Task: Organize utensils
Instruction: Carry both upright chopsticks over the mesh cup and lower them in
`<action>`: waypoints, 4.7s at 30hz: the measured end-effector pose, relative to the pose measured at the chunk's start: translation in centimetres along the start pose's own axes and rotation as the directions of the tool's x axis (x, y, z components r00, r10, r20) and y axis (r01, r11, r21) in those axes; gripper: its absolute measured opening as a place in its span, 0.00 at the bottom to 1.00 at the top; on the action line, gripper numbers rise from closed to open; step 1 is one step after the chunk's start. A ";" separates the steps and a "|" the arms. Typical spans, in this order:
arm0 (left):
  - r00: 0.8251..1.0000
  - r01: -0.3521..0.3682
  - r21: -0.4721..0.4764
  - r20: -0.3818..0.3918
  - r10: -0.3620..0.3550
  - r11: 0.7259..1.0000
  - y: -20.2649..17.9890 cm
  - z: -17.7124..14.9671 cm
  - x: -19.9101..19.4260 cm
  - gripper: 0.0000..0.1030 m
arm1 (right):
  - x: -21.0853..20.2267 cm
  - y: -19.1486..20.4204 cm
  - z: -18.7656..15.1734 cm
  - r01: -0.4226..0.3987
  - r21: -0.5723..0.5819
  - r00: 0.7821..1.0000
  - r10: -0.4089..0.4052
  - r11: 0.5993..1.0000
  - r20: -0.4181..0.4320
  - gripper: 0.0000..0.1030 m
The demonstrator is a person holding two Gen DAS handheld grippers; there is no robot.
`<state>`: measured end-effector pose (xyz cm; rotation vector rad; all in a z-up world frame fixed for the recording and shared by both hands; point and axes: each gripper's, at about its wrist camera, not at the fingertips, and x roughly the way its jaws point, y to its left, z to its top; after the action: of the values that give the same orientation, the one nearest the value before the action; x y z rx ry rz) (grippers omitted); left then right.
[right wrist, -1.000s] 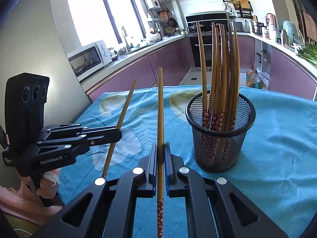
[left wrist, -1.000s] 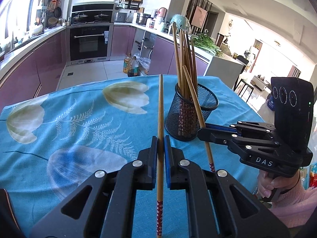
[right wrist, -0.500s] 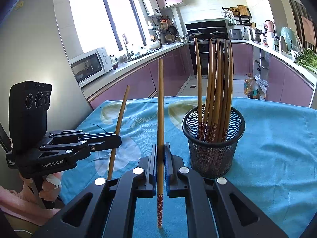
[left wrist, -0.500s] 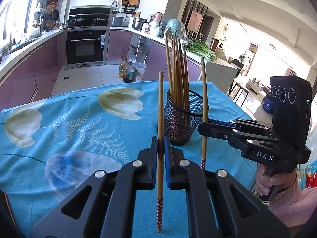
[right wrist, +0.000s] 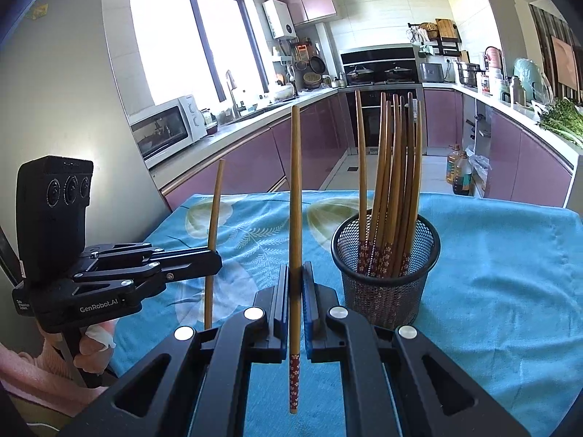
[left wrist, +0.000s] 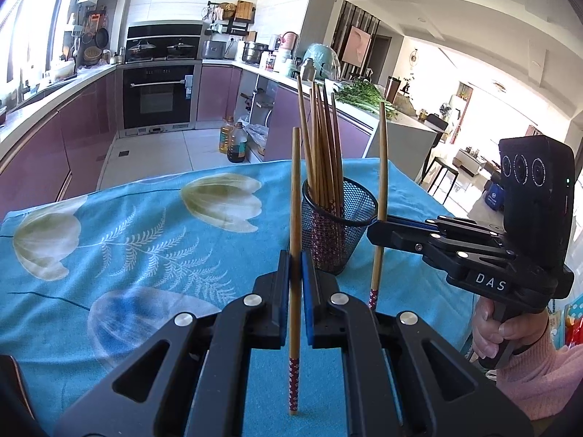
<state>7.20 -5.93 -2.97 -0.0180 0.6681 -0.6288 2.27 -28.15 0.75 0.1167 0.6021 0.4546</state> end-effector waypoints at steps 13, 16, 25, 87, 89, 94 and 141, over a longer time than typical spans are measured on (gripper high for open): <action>1.000 -0.001 0.008 0.020 0.001 1.000 -0.3 0.3 -0.5 0.07 | -0.3 -0.3 0.6 0.008 -0.005 1.000 -0.008 1.000 0.021 0.06; 1.000 0.000 0.011 0.025 0.000 1.000 -0.4 0.4 -0.7 0.07 | -0.3 -0.3 0.6 0.008 -0.007 1.000 -0.008 1.000 0.023 0.06; 0.999 0.001 0.017 0.045 -0.002 1.000 -0.5 0.6 -1.1 0.07 | -0.9 -0.6 1.0 0.015 -0.009 0.999 -0.014 1.000 0.044 0.06; 0.996 -0.015 0.093 0.084 0.007 0.996 -2.5 3.4 -1.7 0.07 | -1.8 -1.7 3.5 0.002 -0.009 0.993 -0.001 1.000 0.122 0.06; 0.996 -0.016 0.096 0.084 0.008 0.995 -2.6 3.4 -1.7 0.07 | -1.7 -1.7 3.6 0.002 -0.008 0.992 -0.001 1.000 0.123 0.06; 0.996 -0.017 0.106 0.086 0.008 0.994 -3.0 3.7 -1.7 0.07 | -1.7 -1.8 3.8 -0.002 -0.009 0.992 0.003 1.000 0.125 0.06; 0.982 0.036 0.140 0.180 -0.061 0.990 -3.6 6.7 -5.1 0.07 | -2.1 -3.0 6.8 -0.021 -0.019 0.981 0.024 1.000 0.191 0.06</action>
<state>6.05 -7.27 6.07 0.0340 0.4467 -0.7097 5.74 -31.57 6.67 0.1492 0.4086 0.4645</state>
